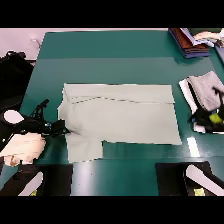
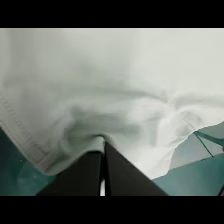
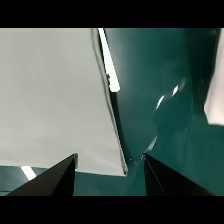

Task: Fold the shirts.

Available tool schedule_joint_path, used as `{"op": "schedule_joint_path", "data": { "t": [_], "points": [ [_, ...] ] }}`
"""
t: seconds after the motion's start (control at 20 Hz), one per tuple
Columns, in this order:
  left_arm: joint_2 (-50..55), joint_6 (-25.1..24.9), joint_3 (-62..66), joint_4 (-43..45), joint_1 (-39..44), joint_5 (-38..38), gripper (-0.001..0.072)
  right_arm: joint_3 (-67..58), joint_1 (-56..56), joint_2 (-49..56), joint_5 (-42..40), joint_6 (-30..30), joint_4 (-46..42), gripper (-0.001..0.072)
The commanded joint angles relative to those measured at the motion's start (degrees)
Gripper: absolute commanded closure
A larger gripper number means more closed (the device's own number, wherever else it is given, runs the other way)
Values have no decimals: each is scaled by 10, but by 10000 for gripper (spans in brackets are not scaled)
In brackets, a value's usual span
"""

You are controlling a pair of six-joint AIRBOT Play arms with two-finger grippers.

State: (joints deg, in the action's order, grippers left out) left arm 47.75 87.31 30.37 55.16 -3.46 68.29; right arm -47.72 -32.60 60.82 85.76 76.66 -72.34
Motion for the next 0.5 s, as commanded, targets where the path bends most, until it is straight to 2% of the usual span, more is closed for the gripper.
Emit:
{"op": "schedule_joint_path", "data": {
  "t": [0.0,0.1,0.2,0.35,0.45],
  "points": [
    [-1,-9,9,0,0,-3,680,139,-87,-15,-8,-29,30,285],
    [-1,-9,9,0,0,-3,679,177,-81,1,-32,-32,55,287],
    [-1,-22,9,0,0,-3,680,199,-48,18,-54,-32,64,339],
    [-1,-23,9,3,0,-1,680,191,-3,36,-80,-30,87,363],
    [-1,-23,9,6,0,10,680,168,25,33,-76,-30,87,505]
  ]
}}
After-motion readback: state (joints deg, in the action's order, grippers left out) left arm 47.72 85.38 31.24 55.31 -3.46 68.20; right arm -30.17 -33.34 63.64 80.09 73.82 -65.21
